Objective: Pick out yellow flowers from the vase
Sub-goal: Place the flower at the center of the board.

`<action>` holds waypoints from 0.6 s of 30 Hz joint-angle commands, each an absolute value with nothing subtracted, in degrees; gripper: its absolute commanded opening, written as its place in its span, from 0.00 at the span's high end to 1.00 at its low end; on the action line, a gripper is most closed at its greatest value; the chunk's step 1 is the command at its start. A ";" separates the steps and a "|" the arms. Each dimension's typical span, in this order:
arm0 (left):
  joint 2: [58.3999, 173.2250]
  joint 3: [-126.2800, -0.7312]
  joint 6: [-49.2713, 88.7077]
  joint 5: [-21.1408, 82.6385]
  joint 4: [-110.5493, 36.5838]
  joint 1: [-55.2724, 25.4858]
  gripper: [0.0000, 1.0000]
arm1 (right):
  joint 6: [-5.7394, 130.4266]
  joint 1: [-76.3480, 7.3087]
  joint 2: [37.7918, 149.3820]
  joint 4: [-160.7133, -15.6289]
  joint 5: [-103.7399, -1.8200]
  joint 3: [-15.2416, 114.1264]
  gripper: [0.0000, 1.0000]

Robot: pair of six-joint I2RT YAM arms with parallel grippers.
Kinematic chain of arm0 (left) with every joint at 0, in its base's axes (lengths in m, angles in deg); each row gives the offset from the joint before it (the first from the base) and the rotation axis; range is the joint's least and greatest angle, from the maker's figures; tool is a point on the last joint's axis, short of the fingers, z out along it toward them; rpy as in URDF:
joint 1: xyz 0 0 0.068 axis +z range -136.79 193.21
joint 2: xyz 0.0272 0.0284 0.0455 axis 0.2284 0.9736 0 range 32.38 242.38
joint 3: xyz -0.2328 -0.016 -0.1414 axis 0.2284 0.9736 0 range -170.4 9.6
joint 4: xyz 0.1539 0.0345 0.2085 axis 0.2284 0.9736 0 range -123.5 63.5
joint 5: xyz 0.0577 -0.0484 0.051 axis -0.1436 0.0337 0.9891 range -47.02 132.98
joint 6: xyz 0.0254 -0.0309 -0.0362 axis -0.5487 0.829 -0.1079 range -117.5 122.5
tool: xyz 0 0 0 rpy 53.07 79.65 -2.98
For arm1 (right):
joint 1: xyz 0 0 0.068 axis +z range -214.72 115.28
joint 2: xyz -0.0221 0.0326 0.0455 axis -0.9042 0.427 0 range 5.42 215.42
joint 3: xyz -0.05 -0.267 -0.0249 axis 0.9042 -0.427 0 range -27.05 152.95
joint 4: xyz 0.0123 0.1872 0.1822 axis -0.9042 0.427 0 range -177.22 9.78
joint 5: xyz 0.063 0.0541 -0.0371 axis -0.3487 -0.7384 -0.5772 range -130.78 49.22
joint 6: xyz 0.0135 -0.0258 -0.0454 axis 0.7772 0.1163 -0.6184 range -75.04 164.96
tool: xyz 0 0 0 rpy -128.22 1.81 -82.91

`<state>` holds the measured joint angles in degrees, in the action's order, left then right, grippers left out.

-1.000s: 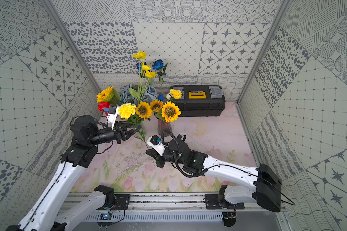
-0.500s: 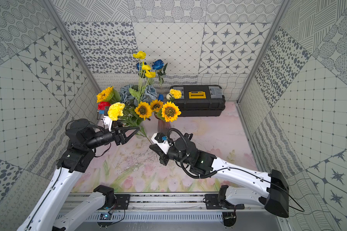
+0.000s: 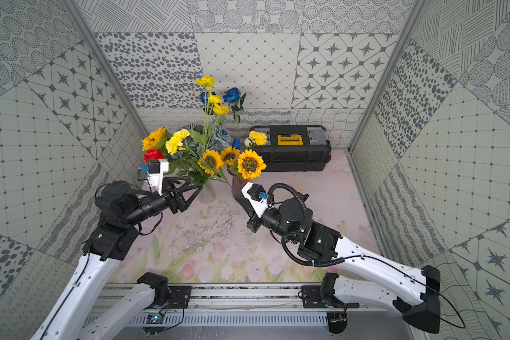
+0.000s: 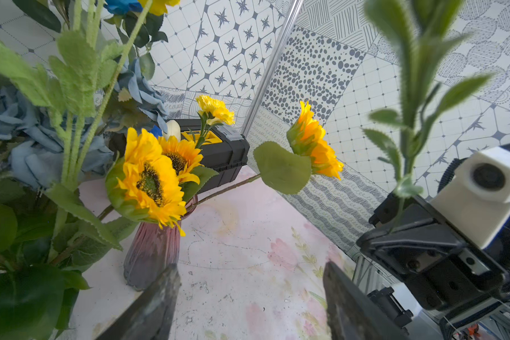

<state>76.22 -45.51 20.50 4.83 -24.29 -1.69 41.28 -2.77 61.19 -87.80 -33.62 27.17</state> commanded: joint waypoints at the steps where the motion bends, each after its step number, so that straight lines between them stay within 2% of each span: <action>1: 76.68 -49.04 13.12 6.80 -21.04 -1.58 0.23 | 40.35 -3.10 59.35 -90.23 -30.50 26.54 1.00; 11: 76.73 -46.00 15.10 15.66 -23.13 -1.63 0.24 | 43.14 -6.56 48.63 -93.98 -14.29 22.53 1.00; 14: 76.33 -44.75 15.84 16.77 -24.67 -1.58 0.23 | 45.70 -10.81 46.59 -91.31 -9.42 21.87 1.00; 18: 76.50 -43.95 16.37 17.17 -25.73 -1.61 0.24 | 53.54 -20.25 45.79 -84.36 -10.50 21.25 1.00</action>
<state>76.63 -44.64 16.54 13.64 -22.26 -1.69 47.57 -16.34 46.04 -88.17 -13.23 22.43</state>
